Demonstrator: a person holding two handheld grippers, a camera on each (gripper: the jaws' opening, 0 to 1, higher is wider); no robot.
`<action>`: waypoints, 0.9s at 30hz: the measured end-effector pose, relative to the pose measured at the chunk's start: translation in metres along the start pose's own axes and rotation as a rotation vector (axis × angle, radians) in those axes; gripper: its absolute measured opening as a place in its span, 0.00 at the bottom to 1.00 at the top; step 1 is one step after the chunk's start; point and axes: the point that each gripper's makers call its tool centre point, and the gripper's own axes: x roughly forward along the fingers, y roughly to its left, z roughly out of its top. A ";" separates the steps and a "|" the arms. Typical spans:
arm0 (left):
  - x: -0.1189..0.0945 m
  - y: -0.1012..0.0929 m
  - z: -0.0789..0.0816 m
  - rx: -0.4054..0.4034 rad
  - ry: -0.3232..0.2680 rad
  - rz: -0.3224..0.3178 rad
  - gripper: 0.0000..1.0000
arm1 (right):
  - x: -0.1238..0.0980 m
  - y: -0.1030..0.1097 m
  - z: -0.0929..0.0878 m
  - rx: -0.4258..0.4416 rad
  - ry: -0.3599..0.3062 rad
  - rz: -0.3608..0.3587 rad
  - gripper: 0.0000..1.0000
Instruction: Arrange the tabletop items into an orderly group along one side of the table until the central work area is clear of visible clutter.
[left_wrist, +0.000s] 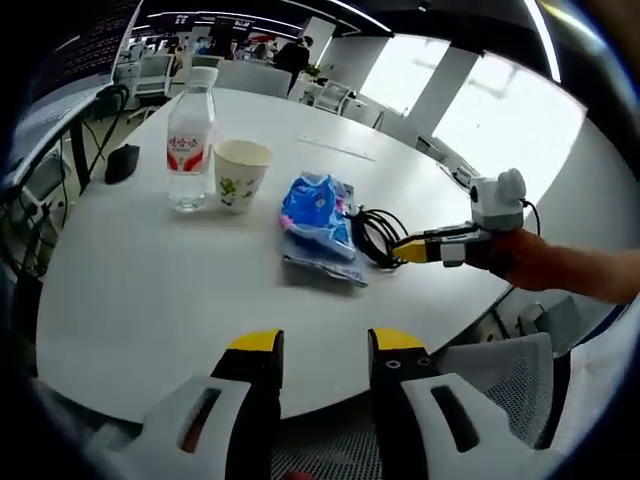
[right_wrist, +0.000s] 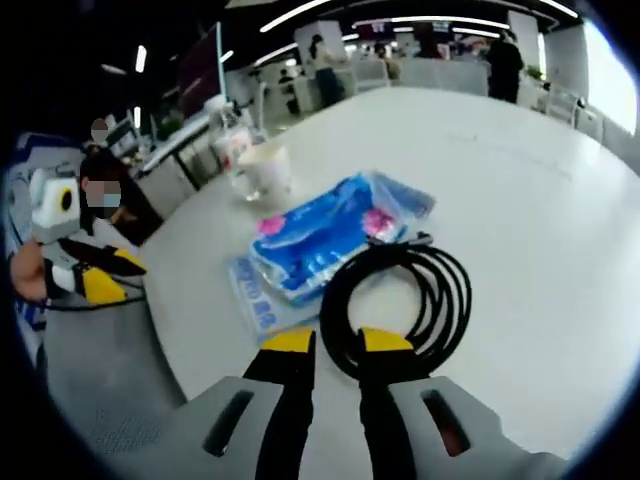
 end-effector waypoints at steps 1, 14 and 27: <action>0.000 0.000 -0.001 -0.001 0.002 0.000 0.32 | 0.001 0.000 -0.001 0.003 0.000 0.000 0.15; 0.001 -0.001 0.003 0.013 0.009 0.009 0.33 | 0.007 0.004 -0.007 0.049 -0.009 0.003 0.16; 0.005 -0.007 0.009 0.005 0.008 0.013 0.33 | 0.021 0.001 0.000 0.061 -0.021 -0.008 0.16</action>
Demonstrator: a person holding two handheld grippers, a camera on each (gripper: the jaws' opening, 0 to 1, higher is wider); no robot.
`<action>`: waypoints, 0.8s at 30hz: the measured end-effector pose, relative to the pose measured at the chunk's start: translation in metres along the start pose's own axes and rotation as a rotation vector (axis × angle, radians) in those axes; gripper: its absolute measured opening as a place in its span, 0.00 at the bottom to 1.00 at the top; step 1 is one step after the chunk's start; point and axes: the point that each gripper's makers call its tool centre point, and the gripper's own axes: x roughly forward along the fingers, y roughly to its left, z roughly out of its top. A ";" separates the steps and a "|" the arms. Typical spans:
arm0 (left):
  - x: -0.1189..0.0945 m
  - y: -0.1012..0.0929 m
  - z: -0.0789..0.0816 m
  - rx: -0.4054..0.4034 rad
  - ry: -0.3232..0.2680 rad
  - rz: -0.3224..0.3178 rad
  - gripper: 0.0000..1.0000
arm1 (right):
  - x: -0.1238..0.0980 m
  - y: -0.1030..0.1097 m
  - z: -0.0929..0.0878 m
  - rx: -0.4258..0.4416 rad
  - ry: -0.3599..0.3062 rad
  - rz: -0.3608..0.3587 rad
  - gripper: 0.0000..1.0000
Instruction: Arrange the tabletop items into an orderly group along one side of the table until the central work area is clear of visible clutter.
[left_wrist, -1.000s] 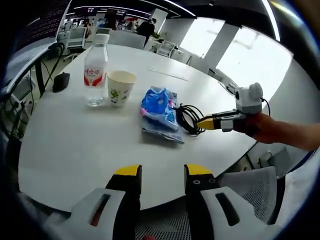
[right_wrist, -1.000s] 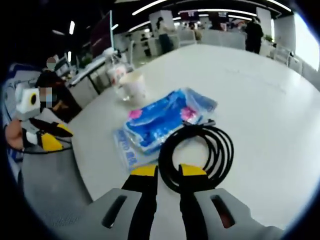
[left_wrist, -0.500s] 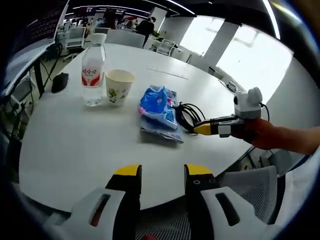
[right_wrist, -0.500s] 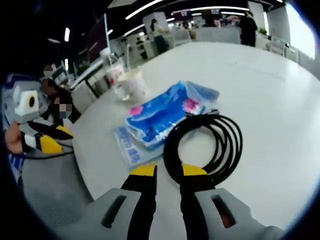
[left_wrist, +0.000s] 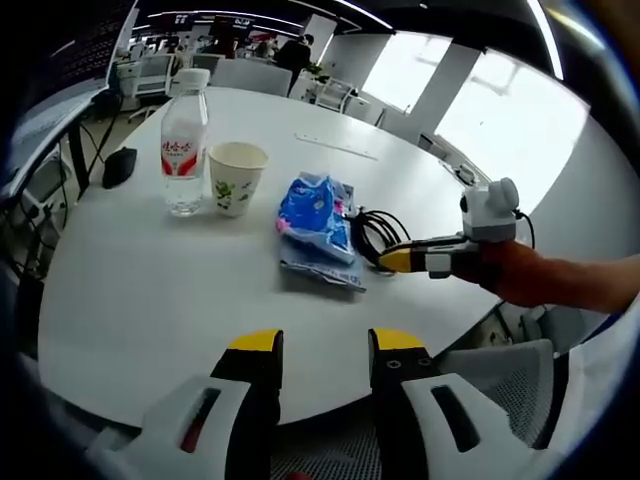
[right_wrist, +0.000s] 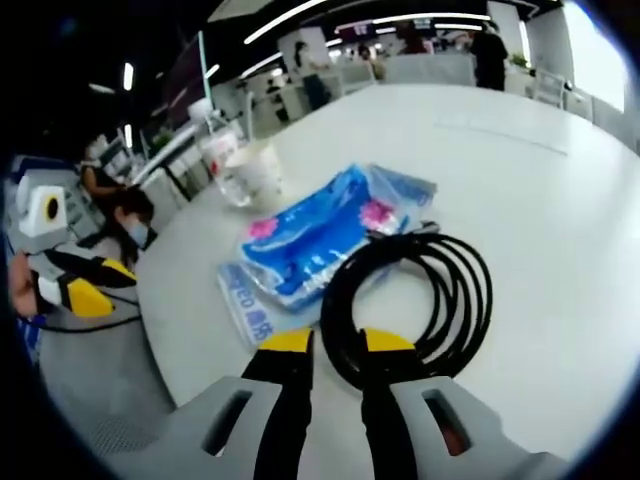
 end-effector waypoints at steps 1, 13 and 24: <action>0.000 0.000 0.000 0.000 0.000 0.000 0.33 | 0.001 0.000 0.000 -0.001 0.001 0.001 0.16; 0.001 0.000 -0.001 -0.010 0.004 0.010 0.32 | 0.010 -0.003 -0.001 -0.032 0.030 0.007 0.14; 0.001 -0.001 0.002 -0.014 0.002 0.010 0.32 | 0.004 0.000 0.010 -0.126 0.015 0.010 0.04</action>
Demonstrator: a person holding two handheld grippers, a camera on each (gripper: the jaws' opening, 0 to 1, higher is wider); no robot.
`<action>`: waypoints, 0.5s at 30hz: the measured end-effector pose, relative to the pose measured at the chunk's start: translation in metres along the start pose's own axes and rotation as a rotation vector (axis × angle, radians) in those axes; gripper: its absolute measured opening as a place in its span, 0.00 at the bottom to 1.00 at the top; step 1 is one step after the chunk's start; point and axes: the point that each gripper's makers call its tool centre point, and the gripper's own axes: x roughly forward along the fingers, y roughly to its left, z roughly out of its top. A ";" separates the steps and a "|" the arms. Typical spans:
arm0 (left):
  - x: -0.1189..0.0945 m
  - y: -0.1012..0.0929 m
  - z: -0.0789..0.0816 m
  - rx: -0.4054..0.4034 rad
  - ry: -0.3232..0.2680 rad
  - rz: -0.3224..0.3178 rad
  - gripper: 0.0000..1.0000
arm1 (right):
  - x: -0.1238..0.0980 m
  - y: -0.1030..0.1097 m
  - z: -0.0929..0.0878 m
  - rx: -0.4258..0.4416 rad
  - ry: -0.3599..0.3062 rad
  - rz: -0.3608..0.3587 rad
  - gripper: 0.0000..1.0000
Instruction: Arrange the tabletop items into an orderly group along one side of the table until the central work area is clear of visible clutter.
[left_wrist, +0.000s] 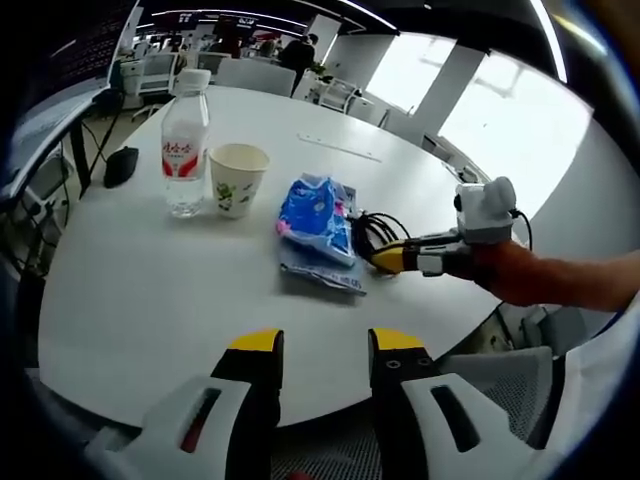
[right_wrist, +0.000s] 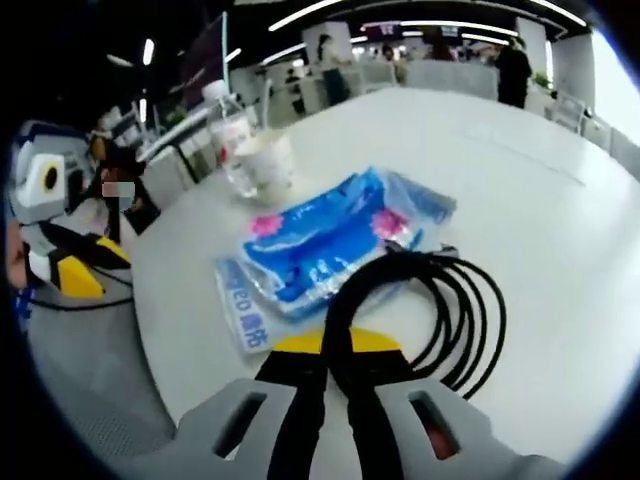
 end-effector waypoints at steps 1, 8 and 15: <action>0.000 0.000 0.000 0.000 0.000 -0.001 0.32 | 0.000 0.000 0.000 -0.003 0.000 0.000 0.04; 0.000 0.000 0.003 0.003 -0.002 -0.006 0.32 | -0.009 -0.003 0.008 0.014 -0.037 0.011 0.03; 0.000 -0.002 0.004 0.002 -0.002 -0.015 0.32 | -0.013 -0.005 0.013 0.031 -0.069 0.010 0.03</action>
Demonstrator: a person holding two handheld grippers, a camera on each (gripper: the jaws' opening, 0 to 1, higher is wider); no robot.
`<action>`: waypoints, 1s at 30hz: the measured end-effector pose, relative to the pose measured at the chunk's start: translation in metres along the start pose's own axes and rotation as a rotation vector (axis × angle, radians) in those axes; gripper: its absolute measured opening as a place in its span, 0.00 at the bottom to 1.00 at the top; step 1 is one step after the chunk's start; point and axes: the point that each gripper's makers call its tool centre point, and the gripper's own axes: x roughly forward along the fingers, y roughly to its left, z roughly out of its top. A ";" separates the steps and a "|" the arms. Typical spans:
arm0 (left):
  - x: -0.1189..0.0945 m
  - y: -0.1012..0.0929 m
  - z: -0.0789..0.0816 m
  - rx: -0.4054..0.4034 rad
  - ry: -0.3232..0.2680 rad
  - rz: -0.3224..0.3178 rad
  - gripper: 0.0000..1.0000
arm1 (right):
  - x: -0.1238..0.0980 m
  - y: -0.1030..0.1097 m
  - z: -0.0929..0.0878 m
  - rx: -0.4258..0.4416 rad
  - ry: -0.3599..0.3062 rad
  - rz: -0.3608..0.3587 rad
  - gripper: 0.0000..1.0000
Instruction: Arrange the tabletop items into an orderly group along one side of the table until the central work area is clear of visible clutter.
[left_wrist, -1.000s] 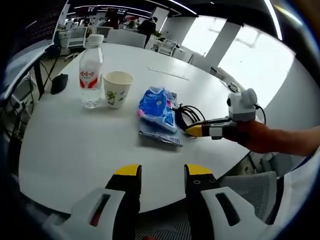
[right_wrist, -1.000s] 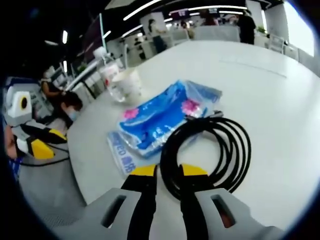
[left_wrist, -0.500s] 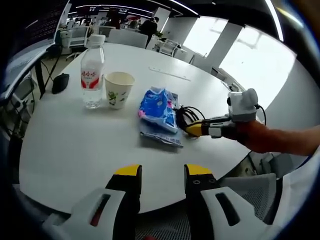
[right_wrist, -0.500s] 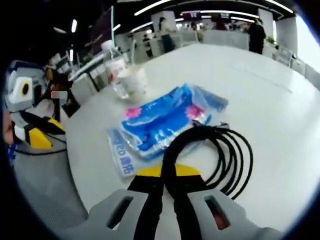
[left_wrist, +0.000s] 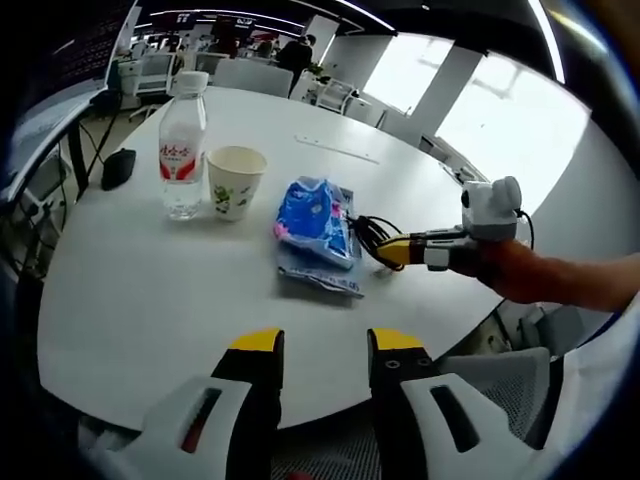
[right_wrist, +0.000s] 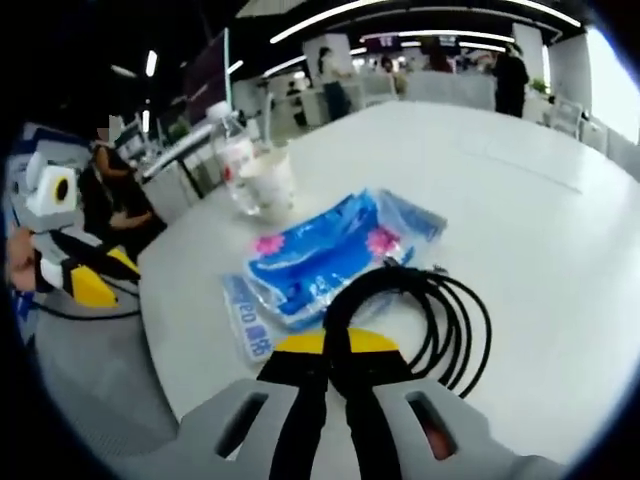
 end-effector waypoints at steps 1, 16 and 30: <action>0.000 0.000 0.000 0.001 0.000 0.000 0.32 | 0.000 -0.001 0.000 0.008 -0.006 0.000 0.03; -0.002 0.001 -0.003 0.004 0.007 -0.002 0.31 | -0.025 -0.030 -0.010 0.093 -0.041 -0.084 0.00; 0.000 -0.003 -0.004 0.011 0.012 -0.015 0.31 | -0.043 -0.049 -0.027 0.161 -0.045 -0.136 0.01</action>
